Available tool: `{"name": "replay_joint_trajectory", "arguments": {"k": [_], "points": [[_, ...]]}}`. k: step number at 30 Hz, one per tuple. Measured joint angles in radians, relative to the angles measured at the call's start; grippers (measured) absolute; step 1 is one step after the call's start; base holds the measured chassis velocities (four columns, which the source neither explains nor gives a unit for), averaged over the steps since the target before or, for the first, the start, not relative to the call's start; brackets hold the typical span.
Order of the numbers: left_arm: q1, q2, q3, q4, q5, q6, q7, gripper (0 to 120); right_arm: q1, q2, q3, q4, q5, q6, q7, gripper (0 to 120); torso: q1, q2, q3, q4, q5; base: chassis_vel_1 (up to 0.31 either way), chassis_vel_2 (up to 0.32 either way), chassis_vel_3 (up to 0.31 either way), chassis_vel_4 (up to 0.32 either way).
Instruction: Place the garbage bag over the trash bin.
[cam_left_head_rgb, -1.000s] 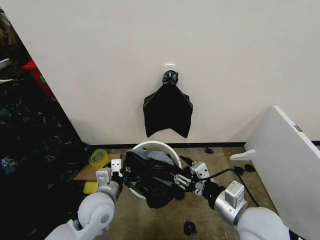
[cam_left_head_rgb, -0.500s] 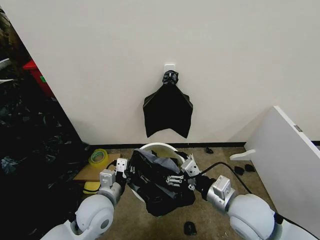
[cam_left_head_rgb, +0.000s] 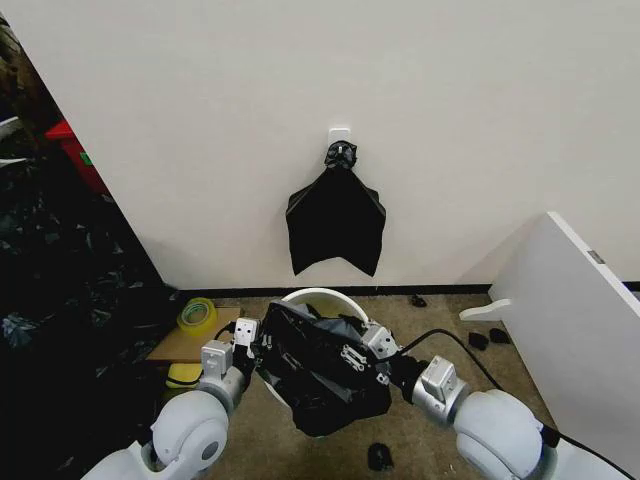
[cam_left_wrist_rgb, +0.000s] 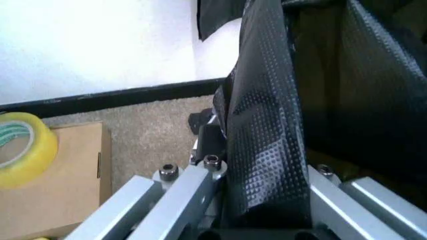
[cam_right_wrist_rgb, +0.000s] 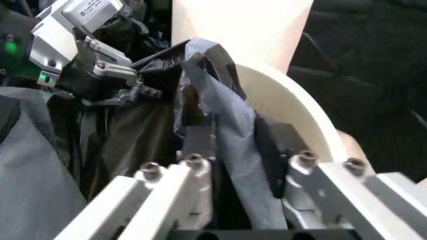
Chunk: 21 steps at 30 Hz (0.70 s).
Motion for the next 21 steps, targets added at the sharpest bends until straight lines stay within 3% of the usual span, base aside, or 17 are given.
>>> {"name": "replay_joint_trajectory", "arguments": {"k": [5, 15, 21], "points": [[0.009, 0.007, -0.002, 0.0, 0.038, -0.012, 0.023, 1, 0.004, 0.009, 0.003, 0.007, 0.02, 0.019, 0.025, 0, 0.0, 0.0, 0.0, 0.0, 0.0, 0.0, 0.0, 0.0, 0.0], [0.04, 0.021, -0.008, -0.012, 0.178, -0.069, 0.102, 1, 0.05, 0.041, 0.032, -0.025, 0.168, 0.009, 0.152, 0, 0.0, 0.0, 0.0, 0.0, 0.0, 0.0, 0.0, 0.0, 0.0], [0.066, 0.049, -0.018, -0.017, 0.361, -0.145, 0.184, 1, 0.083, 0.048, 0.052, -0.052, 0.236, 0.012, 0.212, 0, 0.0, 0.0, 0.0, 0.0, 0.0001, 0.0, 0.0, 0.0, 0.0]]}}
